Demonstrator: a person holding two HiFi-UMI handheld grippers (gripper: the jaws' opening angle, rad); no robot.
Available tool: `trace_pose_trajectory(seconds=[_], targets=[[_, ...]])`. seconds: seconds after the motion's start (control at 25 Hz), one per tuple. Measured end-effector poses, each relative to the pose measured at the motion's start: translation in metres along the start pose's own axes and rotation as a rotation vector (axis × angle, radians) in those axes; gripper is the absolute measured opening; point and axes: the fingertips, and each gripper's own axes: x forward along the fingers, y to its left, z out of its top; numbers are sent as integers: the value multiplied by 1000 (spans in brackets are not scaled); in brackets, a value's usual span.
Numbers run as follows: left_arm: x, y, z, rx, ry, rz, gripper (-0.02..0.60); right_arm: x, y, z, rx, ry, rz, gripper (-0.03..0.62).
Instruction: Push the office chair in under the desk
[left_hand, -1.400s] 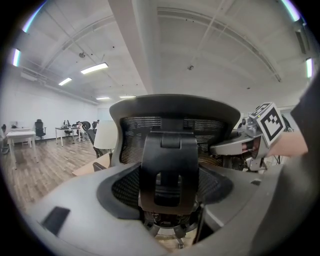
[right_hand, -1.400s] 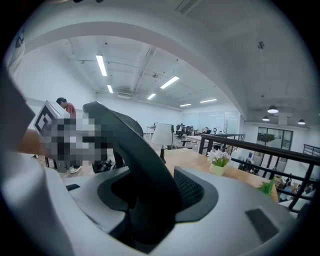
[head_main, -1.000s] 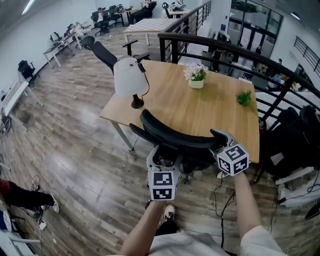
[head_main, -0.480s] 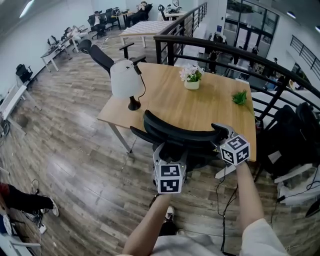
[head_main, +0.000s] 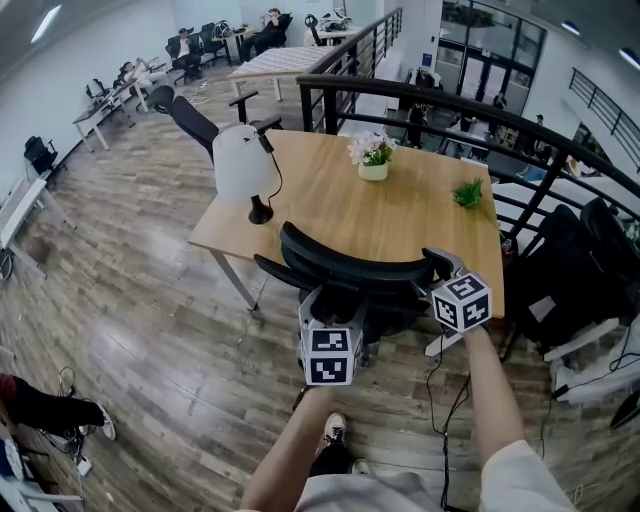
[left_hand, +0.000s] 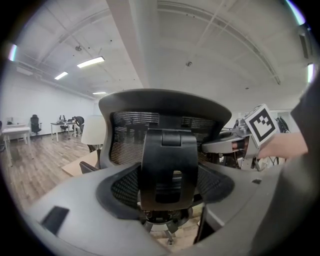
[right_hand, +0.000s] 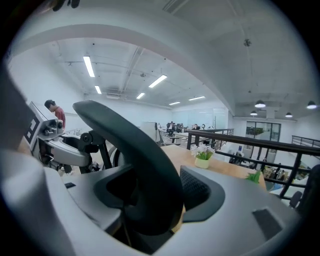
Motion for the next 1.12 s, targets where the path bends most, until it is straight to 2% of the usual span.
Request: trace_pose_trajectory(seconds=[0.16, 0.4, 0.6, 0.8, 0.96, 1.12], targets=[[-20, 3, -2, -4, -14, 4, 357, -21, -10, -16, 14, 56, -101, 305], [-66, 15, -8, -27, -35, 48, 357, -82, 3, -34, 46, 51, -162, 302], [-115, 14, -14, -9, -48, 70, 357, -140, 30, -38, 79, 14, -167, 298], [-175, 3, -26, -26, -74, 94, 356, -194, 65, -33, 82, -9, -160, 290], [-219, -19, -33, -20, -79, 68, 337, -235, 93, -17, 58, -67, -151, 198], [-259, -39, -33, 2, -91, 34, 337, -266, 128, -8, 25, -97, -115, 196]])
